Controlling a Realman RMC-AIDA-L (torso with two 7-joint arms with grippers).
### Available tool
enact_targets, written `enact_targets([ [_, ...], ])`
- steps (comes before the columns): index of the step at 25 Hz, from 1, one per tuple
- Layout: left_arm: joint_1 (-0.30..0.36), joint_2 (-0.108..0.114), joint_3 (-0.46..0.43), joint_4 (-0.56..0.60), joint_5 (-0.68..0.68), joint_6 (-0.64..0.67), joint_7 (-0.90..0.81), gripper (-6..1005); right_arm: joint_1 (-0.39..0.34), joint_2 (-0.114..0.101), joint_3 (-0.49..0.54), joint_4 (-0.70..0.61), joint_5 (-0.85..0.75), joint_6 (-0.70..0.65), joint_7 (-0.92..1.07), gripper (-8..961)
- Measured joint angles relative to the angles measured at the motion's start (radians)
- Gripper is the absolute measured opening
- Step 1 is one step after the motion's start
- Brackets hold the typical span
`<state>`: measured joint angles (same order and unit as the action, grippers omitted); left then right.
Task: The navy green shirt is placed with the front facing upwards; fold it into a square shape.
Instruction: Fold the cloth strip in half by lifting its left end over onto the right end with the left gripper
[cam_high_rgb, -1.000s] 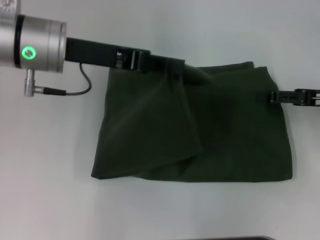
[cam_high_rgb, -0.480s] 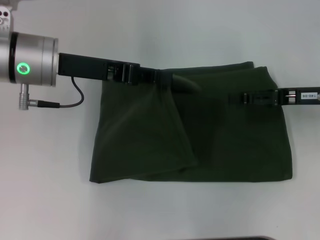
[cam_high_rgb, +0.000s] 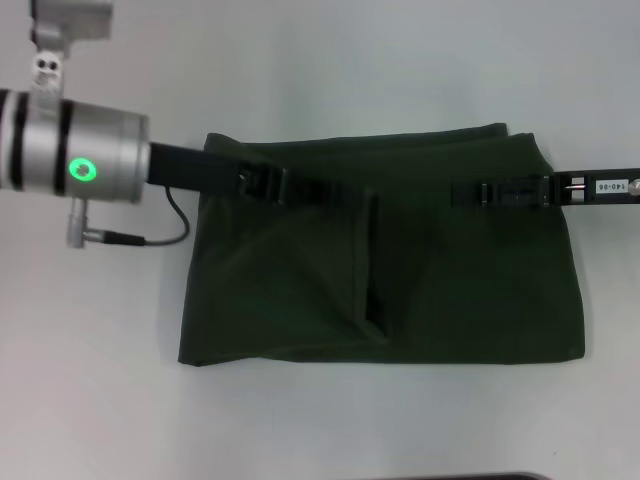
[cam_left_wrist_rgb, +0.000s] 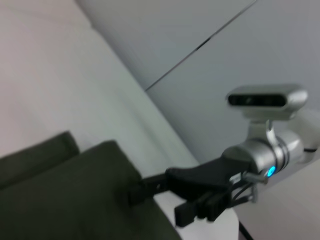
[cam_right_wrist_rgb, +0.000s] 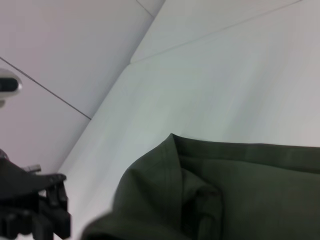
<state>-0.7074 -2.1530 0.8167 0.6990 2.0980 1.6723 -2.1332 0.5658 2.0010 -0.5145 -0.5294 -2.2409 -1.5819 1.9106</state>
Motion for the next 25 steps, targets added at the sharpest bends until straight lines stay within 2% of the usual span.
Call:
enact_targets([
  [4,-0.008,-0.006,0.055,-0.05,0.0,-0.073,0.001,105,0.002,0.003,-0.002,0.0,-0.002,0.005,0.002,906],
  [8,-0.009,-0.008,0.067,-0.059,-0.006,-0.096,0.012,190,0.003,0.007,-0.004,0.0,-0.003,0.006,0.002,904],
  [12,0.007,-0.007,0.037,-0.026,-0.03,-0.09,0.021,274,0.003,0.01,-0.006,0.004,-0.002,-0.002,-0.002,901],
  [18,0.049,0.001,-0.036,0.04,-0.074,-0.071,0.032,505,0.015,0.015,-0.008,0.025,0.0,-0.007,-0.008,897],
  [21,0.068,0.008,-0.079,0.054,-0.089,-0.069,0.042,691,0.024,0.02,-0.015,0.036,0.001,-0.016,-0.008,895],
  [25,0.08,0.02,-0.096,0.057,-0.102,-0.061,0.048,691,0.039,0.023,-0.021,0.059,0.0,-0.046,-0.009,892],
])
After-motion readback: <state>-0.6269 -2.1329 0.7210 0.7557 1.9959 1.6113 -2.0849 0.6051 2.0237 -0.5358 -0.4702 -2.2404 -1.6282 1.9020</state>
